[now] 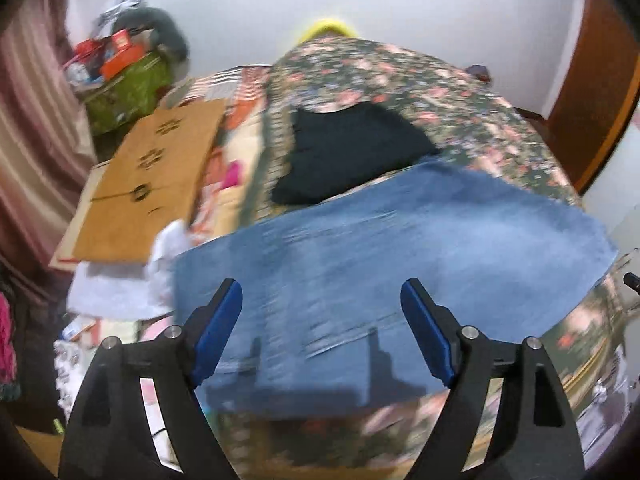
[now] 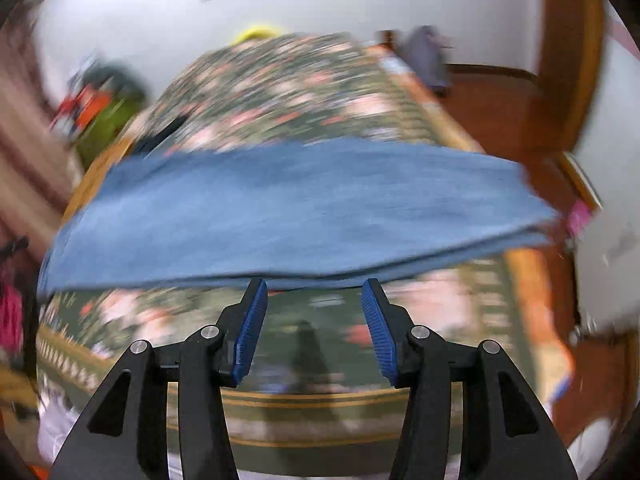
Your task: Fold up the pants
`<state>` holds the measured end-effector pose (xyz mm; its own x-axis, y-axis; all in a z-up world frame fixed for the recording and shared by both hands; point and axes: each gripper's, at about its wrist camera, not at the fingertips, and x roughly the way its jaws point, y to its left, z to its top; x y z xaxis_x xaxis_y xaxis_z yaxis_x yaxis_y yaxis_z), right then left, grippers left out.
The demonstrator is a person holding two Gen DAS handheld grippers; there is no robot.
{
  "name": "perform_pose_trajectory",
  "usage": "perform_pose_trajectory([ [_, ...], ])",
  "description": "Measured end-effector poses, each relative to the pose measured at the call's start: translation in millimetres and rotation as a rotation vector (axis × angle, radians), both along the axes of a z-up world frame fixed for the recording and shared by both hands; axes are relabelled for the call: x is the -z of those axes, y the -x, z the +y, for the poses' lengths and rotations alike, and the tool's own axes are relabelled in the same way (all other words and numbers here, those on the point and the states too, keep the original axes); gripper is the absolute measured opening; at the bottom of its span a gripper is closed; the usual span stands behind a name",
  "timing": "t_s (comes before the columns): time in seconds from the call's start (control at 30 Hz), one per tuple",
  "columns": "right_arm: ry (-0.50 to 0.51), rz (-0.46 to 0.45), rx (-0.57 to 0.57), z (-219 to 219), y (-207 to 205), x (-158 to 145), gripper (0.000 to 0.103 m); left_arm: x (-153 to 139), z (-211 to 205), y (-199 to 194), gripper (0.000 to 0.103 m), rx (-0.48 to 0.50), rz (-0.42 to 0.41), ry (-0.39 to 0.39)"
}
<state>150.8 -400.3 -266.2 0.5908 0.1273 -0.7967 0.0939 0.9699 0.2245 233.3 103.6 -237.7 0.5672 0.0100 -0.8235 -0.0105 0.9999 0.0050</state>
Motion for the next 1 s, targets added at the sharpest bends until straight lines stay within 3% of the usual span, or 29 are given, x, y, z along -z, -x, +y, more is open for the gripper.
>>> perform_pose_trajectory([
  [0.23, 0.032, -0.003, 0.201, -85.6, -1.1, 10.9, 0.049, 27.0, -92.1, -55.3, 0.082, 0.081, 0.081, 0.035],
  [0.37, -0.036, 0.006, 0.269, -114.1, -16.2, 31.2, 0.049, 49.9, -130.1, -69.1, 0.082, 0.133, 0.129, 0.01],
  [0.47, -0.099, 0.002, 0.292, -126.7, -24.9, 43.1, 0.049, 71.2, -146.6, -71.7, 0.083, 0.154, 0.175, -0.033],
  [0.53, -0.144, 0.007, 0.302, -131.8, -36.0, 54.0, 0.049, 74.5, -152.5, -69.3, 0.088, 0.157, 0.14, -0.067],
  [0.73, -0.183, 0.055, 0.325, -135.9, -55.2, 74.6, 0.043, 77.2, -153.9, -70.0, 0.091, 0.148, 0.13, -0.062],
  [0.87, -0.189, 0.02, 0.362, -139.5, -55.4, 75.4, 0.006, 77.2, -154.8, -71.6, 0.091, 0.142, 0.126, -0.076],
  [1.0, -0.065, -0.034, 0.349, -127.1, -48.3, 57.3, 0.004, 77.6, -154.9, -72.2, 0.091, 0.139, 0.129, -0.075],
])
